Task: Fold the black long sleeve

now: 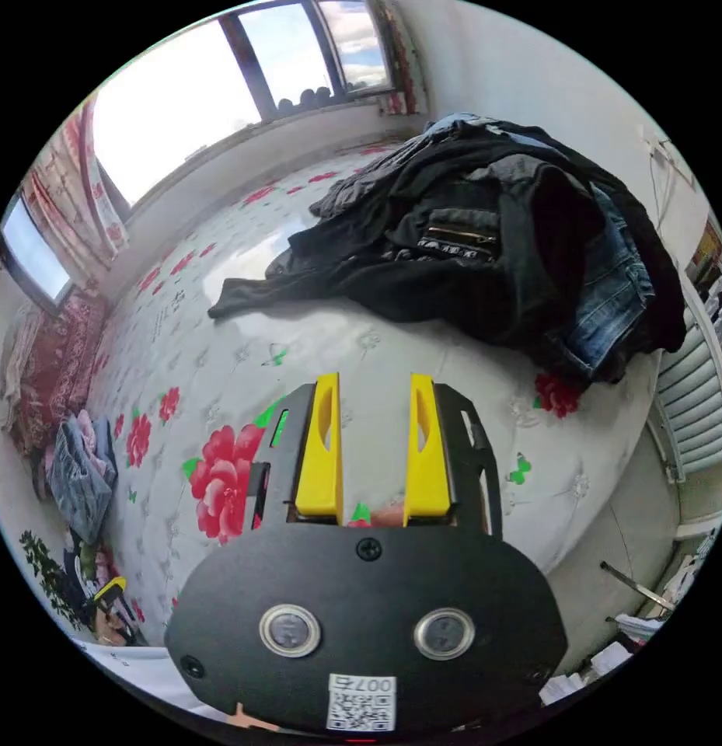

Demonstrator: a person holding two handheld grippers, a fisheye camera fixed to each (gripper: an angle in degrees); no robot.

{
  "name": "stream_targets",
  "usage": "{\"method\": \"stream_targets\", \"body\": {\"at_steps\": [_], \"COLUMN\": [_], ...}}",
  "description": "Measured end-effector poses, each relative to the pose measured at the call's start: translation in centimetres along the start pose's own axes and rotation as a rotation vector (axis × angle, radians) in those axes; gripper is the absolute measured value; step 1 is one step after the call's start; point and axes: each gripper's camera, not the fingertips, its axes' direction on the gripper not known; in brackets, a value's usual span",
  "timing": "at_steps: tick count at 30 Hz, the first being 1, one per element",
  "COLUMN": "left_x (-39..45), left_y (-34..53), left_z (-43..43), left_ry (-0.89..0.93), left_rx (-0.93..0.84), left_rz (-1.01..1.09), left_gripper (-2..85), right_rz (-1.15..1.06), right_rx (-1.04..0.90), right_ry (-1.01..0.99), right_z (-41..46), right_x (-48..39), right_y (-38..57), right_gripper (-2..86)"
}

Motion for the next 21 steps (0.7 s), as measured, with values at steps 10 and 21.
{"method": "stream_targets", "body": {"at_steps": [10,21], "left_x": [3.6,4.8], "left_y": [-2.9,-4.8], "left_z": [1.4,0.9], "left_ry": [-0.060,0.020], "left_rx": [-0.086,-0.058], "left_rz": [0.049,0.159], "left_gripper": [6.6,7.0], "right_rz": [0.036,-0.286], "right_rx": [-0.057,-0.150], "right_ry": [0.221,-0.396], "right_z": [3.1,4.2], "right_x": [7.6,-8.0], "right_y": [-8.9,3.7], "right_gripper": [7.1,0.3]}}
